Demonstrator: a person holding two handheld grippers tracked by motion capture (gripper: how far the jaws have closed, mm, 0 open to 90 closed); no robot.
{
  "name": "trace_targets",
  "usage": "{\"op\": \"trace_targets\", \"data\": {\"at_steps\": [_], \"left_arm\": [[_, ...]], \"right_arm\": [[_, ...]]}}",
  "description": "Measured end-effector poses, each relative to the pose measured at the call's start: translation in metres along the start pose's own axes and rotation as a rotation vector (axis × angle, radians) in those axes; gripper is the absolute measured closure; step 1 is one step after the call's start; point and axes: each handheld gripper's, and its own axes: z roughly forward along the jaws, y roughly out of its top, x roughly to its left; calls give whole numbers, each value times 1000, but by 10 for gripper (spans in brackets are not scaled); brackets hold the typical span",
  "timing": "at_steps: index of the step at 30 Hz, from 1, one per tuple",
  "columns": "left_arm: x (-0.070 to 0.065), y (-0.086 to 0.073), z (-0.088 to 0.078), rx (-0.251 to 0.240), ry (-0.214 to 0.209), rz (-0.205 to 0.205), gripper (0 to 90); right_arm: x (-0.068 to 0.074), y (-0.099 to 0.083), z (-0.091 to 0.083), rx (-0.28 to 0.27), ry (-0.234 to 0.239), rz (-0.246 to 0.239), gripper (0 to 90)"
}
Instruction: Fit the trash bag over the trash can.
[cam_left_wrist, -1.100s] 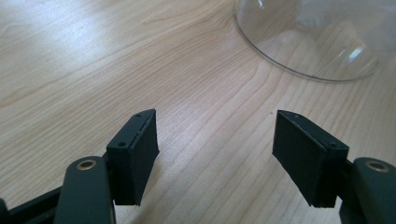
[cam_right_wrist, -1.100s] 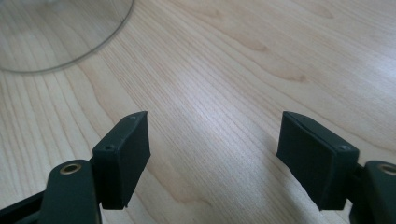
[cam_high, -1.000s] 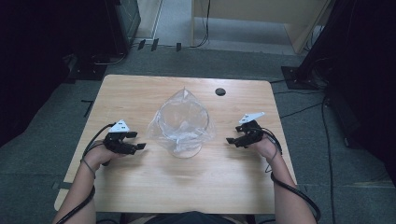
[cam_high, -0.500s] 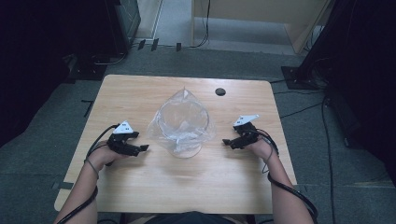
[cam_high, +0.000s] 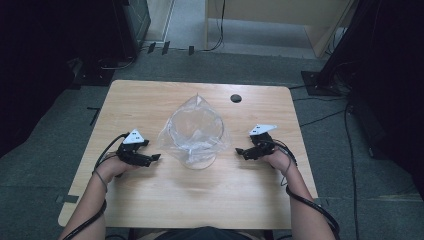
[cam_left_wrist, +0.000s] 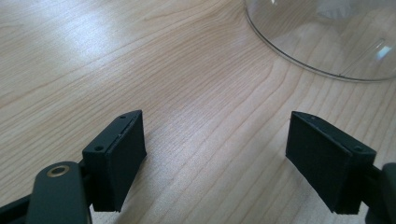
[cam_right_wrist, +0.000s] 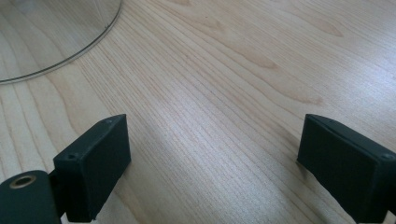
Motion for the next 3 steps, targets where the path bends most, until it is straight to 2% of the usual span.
{"op": "trace_targets", "data": {"at_steps": [3], "left_arm": [[0, 0, 0, 1, 1, 3, 192]], "right_arm": [[0, 0, 0, 0, 0, 0, 92]]}}
